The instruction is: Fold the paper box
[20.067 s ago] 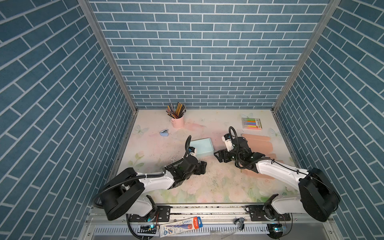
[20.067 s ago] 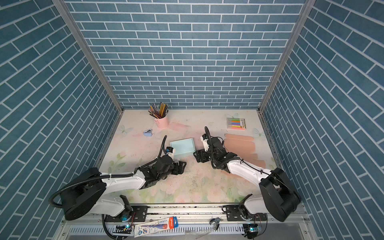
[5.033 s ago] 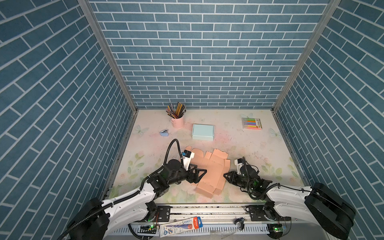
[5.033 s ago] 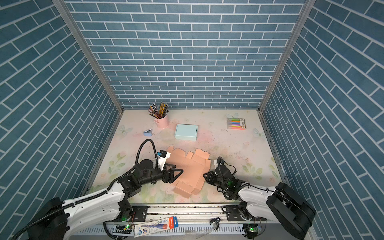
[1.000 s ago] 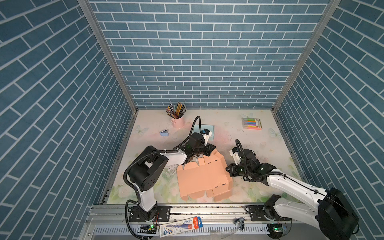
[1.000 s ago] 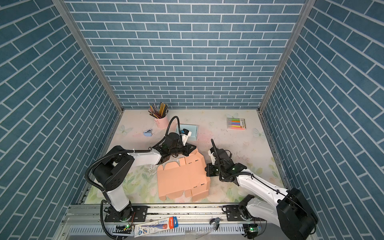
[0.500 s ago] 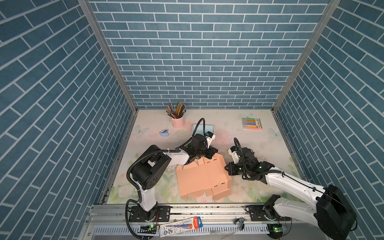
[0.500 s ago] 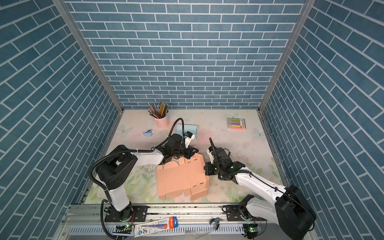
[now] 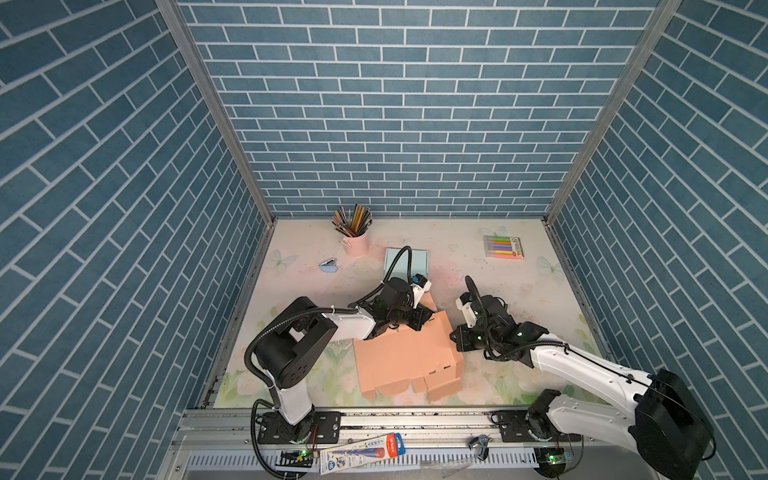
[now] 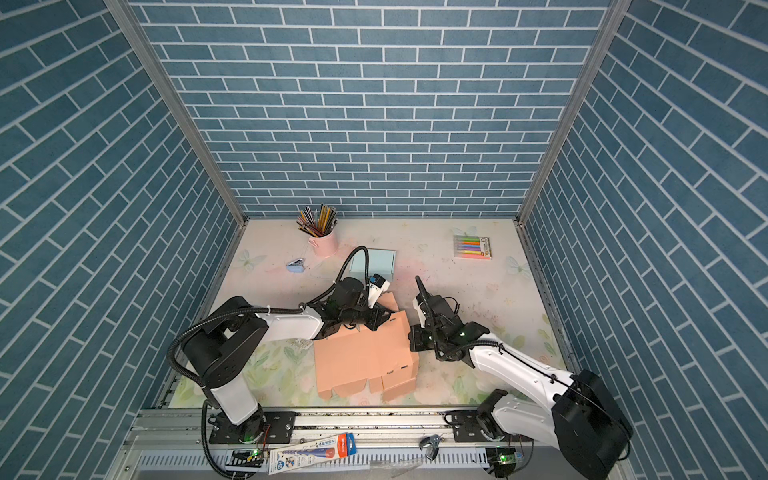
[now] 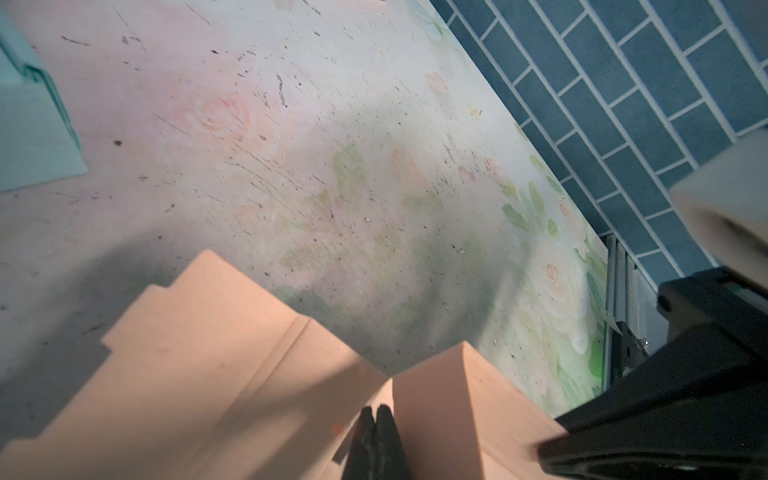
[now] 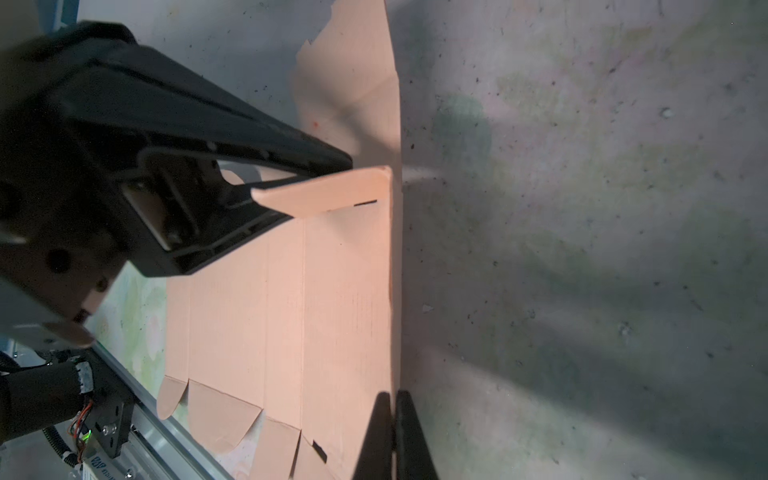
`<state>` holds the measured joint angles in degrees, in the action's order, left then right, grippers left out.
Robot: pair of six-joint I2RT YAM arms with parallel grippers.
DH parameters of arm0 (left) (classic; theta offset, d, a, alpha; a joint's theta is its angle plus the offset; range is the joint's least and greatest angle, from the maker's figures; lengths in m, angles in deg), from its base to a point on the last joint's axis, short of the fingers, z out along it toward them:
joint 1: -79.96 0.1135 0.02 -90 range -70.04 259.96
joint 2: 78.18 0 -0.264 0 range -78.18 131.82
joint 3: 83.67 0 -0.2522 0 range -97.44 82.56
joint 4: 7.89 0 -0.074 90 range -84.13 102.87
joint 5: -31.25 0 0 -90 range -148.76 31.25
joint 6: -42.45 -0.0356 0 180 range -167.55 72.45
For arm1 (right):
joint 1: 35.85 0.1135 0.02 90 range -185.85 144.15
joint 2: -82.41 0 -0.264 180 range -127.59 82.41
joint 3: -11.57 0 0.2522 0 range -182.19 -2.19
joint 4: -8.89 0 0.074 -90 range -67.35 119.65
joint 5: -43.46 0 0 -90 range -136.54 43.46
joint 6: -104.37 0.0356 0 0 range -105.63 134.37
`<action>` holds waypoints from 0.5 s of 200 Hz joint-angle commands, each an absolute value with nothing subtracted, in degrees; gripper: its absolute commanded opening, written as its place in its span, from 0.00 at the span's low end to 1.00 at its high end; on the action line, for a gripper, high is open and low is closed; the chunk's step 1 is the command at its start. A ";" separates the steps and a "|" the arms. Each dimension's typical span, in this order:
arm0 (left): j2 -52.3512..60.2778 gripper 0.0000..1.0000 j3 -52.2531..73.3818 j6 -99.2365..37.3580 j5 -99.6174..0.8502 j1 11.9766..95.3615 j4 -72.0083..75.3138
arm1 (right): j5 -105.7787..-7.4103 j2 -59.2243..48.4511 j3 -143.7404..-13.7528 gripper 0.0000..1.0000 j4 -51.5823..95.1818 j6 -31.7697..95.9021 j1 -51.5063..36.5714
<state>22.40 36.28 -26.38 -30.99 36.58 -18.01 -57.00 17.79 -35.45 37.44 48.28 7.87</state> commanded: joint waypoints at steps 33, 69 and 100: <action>19.91 0.00 38.14 -26.50 -30.37 34.24 -19.19 | -54.48 17.50 -37.44 0.00 38.20 46.80 9.59; 18.42 0.00 41.43 -24.01 -27.64 34.00 -23.46 | -53.33 17.31 -38.44 0.00 39.07 46.37 10.49; 15.28 0.00 44.48 -23.42 -29.36 35.24 -23.04 | -51.99 18.08 -39.20 0.00 39.71 45.20 12.40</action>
